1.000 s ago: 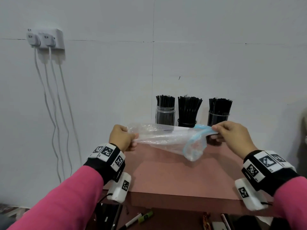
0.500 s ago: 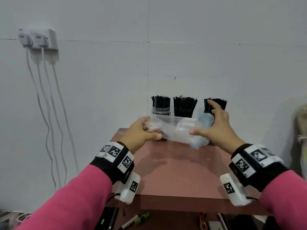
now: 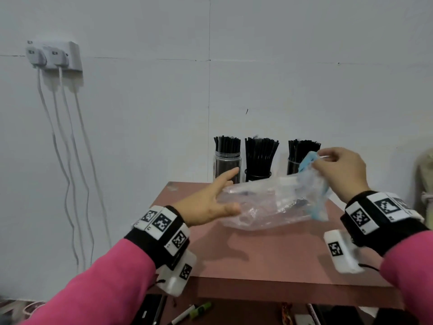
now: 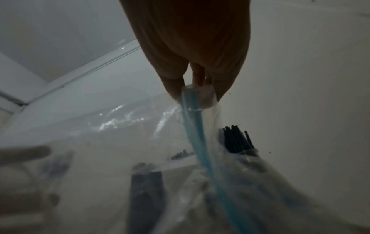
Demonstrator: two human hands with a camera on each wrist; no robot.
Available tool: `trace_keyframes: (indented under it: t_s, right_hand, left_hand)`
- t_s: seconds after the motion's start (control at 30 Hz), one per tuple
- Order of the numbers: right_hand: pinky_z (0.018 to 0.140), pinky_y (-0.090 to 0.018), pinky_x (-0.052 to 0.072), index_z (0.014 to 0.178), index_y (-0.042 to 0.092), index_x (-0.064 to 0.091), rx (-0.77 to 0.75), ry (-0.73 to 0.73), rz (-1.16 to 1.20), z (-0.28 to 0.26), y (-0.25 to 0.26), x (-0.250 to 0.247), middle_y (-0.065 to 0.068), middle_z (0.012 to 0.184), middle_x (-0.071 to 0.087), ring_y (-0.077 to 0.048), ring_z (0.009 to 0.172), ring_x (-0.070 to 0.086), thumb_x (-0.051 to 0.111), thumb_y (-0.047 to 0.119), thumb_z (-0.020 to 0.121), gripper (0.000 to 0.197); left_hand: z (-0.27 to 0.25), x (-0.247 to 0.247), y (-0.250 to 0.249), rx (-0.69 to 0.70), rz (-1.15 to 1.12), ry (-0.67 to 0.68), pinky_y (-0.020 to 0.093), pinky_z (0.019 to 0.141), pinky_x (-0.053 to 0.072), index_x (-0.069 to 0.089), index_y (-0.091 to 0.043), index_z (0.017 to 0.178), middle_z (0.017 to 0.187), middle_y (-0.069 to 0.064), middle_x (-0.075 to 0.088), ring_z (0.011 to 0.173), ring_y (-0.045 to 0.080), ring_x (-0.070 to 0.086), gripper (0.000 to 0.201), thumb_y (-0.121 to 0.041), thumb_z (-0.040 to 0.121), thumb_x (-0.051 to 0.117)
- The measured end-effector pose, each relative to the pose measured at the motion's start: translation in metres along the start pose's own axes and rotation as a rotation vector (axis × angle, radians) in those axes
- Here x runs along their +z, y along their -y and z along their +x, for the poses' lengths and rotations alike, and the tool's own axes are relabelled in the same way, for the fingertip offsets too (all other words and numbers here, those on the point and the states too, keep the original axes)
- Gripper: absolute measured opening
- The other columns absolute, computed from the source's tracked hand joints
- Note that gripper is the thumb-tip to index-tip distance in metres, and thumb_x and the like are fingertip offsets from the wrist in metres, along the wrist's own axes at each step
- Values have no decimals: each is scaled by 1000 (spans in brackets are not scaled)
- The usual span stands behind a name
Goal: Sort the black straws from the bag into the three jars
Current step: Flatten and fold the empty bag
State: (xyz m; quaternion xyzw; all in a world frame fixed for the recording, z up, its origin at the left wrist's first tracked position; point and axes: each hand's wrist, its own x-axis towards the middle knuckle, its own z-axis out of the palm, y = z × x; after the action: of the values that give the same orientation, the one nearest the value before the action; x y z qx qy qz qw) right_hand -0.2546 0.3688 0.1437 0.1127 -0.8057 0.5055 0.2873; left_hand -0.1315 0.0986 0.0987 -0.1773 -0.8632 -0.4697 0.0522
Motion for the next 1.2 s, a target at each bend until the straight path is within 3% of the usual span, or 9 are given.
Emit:
trace_keyframes:
  t_s: [0.17, 0.33, 0.53, 0.7, 0.87, 0.93, 1.0, 1.1, 1.2]
  right_hand:
    - [76, -28, 47, 90, 11, 72, 132, 26, 134, 5, -2, 3, -5, 96, 69, -18, 88, 61, 74, 20, 82, 13]
    - [89, -36, 46, 133, 24, 49, 73, 298, 80, -15, 6, 7, -2, 118, 54, -20, 106, 56, 71, 49, 78, 64]
    - [65, -26, 46, 138, 31, 31, -35, 510, -175, -36, -2, 28, -2, 107, 52, -15, 85, 58, 85, 27, 69, 88]
    - [57, -14, 43, 120, 15, 55, 2, 281, -152, -23, -18, 22, -5, 84, 63, -11, 73, 58, 68, 3, 81, 42]
    - [69, -41, 58, 80, 10, 68, 132, 242, 58, -6, -23, 2, -18, 82, 70, -31, 76, 69, 70, 1, 81, 9]
    - [62, -35, 55, 76, 9, 69, 110, 197, 107, -8, -20, -1, -15, 81, 70, -30, 75, 68, 69, 6, 83, 8]
    - [60, -31, 54, 76, 13, 70, 53, 125, 74, -10, -19, -3, -9, 78, 70, -25, 73, 67, 68, 12, 84, 9]
    - [67, -33, 56, 77, 17, 70, 9, 95, -27, -13, -20, 0, -4, 78, 70, -22, 76, 67, 68, 18, 83, 7]
    - [74, -39, 58, 80, 16, 71, 45, 135, -41, -17, -19, 7, -4, 81, 69, -25, 81, 67, 70, 21, 83, 6]
  left_hand:
    - [13, 5, 13, -8, 114, -421, 20, 76, 47, 62, -12, 105, 100, 3, 66, 88, 16, 59, 23, -31, 93, 60]
    - [19, -7, 23, -168, -153, -685, 19, 46, 43, 54, -3, 97, 77, 7, 54, 60, 19, 61, 26, -23, 104, 38]
    - [21, -10, 32, -273, -234, -742, 17, 38, 41, 52, -7, 95, 65, 4, 46, 51, 15, 46, 25, -22, 105, 35]
    - [13, -34, 54, -371, 96, -794, 31, 57, 40, 51, -15, 83, 74, 7, 50, 65, 26, 50, 27, -25, 103, 35]
    - [12, -47, 56, -463, 134, -799, 30, 60, 37, 44, -8, 111, 83, 6, 50, 72, 23, 50, 19, -23, 103, 36]
    - [11, -46, 51, -478, 21, -807, 38, 79, 50, 31, -11, 134, 100, 12, 55, 85, 27, 57, 41, -36, 102, 40]
    - [6, -45, 43, -337, 87, -816, 47, 105, 38, 23, -18, 145, 138, 17, 43, 122, 32, 48, 61, -52, 97, 40]
    - [-7, -34, 12, -22, 153, -451, 38, 112, 33, 34, -33, 139, 143, -4, 39, 130, 11, 39, 67, -69, 84, 38]
    - [-10, -12, 7, -236, 407, 252, 35, 115, 27, 31, -40, 144, 151, -13, 31, 135, 8, 32, 80, -70, 76, 58]
